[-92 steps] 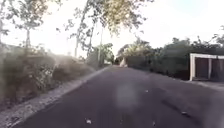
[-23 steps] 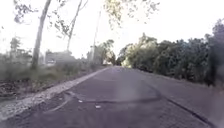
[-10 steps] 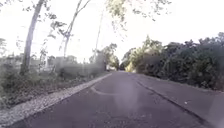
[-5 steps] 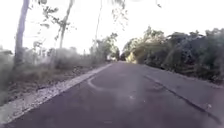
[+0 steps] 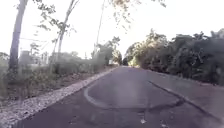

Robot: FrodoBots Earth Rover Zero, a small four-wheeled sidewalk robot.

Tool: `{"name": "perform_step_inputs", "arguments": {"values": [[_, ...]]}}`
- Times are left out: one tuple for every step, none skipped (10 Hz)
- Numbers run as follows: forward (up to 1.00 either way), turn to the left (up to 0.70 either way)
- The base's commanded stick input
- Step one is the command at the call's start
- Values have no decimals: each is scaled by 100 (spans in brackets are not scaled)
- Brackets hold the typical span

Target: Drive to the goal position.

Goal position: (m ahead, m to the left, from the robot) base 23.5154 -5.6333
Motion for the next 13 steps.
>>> {"name": "perform_step_inputs", "arguments": {"values": [[100, 2], [100, 2], [100, 2], [100, 2], [100, 2], [100, 2], [100, 2], [100, 2], [100, 2], [100, 2], [100, 2], [100, 2], [100, 2]]}}
